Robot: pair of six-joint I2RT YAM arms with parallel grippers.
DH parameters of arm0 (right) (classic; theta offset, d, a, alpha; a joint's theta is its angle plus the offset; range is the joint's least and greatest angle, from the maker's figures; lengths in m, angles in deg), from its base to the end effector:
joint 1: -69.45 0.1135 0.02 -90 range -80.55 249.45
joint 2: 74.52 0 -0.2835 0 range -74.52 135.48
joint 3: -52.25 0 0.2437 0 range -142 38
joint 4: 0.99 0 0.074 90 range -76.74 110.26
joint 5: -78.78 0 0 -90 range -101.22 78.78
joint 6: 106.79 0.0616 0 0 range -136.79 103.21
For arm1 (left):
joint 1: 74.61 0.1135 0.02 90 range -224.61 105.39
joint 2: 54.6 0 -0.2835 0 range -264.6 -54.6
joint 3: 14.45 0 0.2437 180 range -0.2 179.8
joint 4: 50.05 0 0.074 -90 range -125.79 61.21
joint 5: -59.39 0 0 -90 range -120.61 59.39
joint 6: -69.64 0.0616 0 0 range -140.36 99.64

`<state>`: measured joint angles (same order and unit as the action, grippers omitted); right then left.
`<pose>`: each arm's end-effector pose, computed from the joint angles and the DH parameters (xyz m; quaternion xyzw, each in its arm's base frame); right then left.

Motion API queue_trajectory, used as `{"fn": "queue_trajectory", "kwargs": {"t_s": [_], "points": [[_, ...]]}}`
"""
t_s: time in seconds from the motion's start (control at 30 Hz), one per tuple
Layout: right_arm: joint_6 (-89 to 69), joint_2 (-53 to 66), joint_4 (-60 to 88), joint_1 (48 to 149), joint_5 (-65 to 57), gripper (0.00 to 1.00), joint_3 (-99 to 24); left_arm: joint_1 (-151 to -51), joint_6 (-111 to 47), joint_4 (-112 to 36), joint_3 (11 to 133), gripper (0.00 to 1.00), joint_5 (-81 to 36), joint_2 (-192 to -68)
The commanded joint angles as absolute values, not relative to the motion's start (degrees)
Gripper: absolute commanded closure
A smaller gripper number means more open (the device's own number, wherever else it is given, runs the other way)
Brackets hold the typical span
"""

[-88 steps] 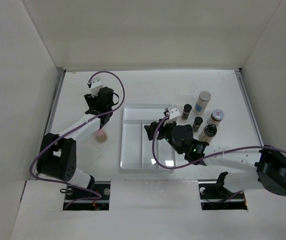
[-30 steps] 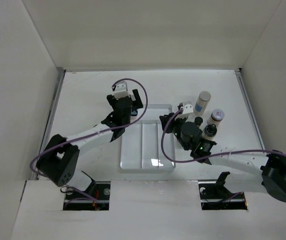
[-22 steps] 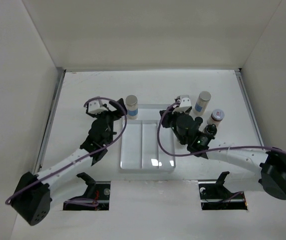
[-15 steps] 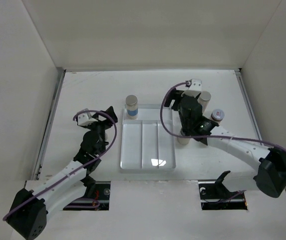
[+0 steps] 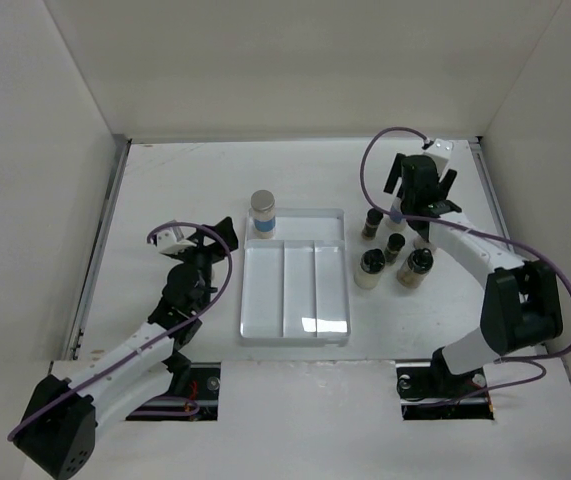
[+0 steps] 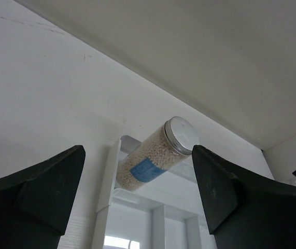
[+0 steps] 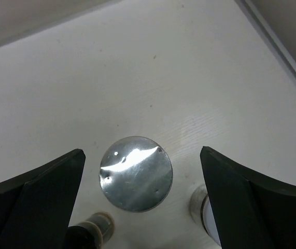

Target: Organize the condiment bottles

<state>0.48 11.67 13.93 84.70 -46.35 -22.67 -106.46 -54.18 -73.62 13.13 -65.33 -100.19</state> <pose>0.3487 0.0583 0.2939 0.1737 0.8064 -0.1049 0.5555 0.1692 -0.0638 0.2527 -0.2320 0.6375 -0.2148 0.7026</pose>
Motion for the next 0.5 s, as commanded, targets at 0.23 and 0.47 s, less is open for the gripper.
{"fn": "queue_trajectory", "kwargs": {"t_s": [0.23,0.47], "points": [[2.98,16.44,14.23,82.77,-37.06,0.18,-25.55,-105.32,-56.13,-77.89,12.2,0.15,-63.3,-101.97],[2.46,11.89,9.41,82.94,-42.66,0.46,-24.59,-105.23,-55.78,-79.21,11.49,0.15,-62.86,-101.54]]}}
